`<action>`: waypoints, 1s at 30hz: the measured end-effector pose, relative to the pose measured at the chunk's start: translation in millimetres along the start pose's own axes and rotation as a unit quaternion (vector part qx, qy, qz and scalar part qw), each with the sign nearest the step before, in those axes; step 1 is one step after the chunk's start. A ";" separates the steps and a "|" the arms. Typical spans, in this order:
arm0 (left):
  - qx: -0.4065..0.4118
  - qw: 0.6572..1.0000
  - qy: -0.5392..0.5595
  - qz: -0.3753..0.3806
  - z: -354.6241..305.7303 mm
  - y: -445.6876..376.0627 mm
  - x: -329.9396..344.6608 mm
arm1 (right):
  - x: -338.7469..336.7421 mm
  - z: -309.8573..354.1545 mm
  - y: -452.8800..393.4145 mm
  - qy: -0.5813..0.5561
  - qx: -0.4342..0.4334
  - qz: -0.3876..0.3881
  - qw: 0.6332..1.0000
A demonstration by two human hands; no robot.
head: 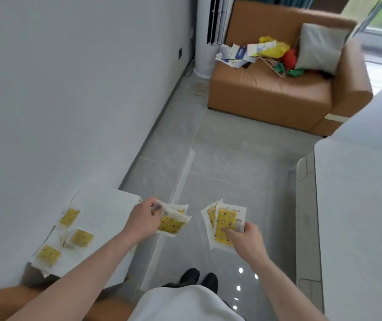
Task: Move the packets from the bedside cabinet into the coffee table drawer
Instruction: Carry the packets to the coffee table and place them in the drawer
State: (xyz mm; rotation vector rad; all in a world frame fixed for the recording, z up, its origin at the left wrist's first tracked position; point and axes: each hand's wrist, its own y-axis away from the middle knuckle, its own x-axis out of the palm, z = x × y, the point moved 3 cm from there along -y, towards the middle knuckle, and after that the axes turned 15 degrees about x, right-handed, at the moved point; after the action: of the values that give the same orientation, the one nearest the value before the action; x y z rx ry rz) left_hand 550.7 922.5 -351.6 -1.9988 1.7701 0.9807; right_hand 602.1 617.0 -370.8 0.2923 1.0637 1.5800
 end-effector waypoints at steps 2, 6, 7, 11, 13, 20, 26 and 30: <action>0.025 0.998 -0.022 0.045 -18.3 -18.8 13.3 | -19.4 -8.2 1.3 -0.024 0.007 -0.025 0.999; 0.080 0.987 -0.083 0.114 -54.9 -48.1 40.7 | -52.4 -33.2 7.8 -0.064 0.016 -0.069 0.995; 0.091 0.984 -0.094 0.119 -63.3 -51.7 47.1 | -60.1 -38.5 9.8 -0.075 0.016 -0.075 0.994; 0.116 0.981 -0.080 0.132 -102.1 -52.3 79.1 | -92.1 -68.9 19.8 -0.141 0.033 -0.095 0.985; 0.129 0.979 -0.062 0.144 -124.9 -47.5 100.4 | -111.1 -87.6 25.5 -0.176 0.039 -0.102 0.978; 0.162 0.969 -0.050 0.180 -199.6 3.7 189.8 | -195.8 -182.0 64.6 -0.252 0.036 -0.133 0.958; 0.158 0.969 -0.029 0.186 -259.9 100.0 282.9 | -284.8 -298.6 119.2 -0.267 0.050 -0.145 0.952; 0.152 0.970 0.000 0.190 -298.5 161.2 336.0 | -336.2 -362.9 153.1 -0.268 0.067 -0.157 0.948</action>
State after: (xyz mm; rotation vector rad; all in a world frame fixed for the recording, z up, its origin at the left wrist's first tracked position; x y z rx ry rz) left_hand 486.8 450.2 -321.6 -1.5059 2.2014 0.7491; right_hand 359.9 160.2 -340.6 0.5781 0.7431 1.0575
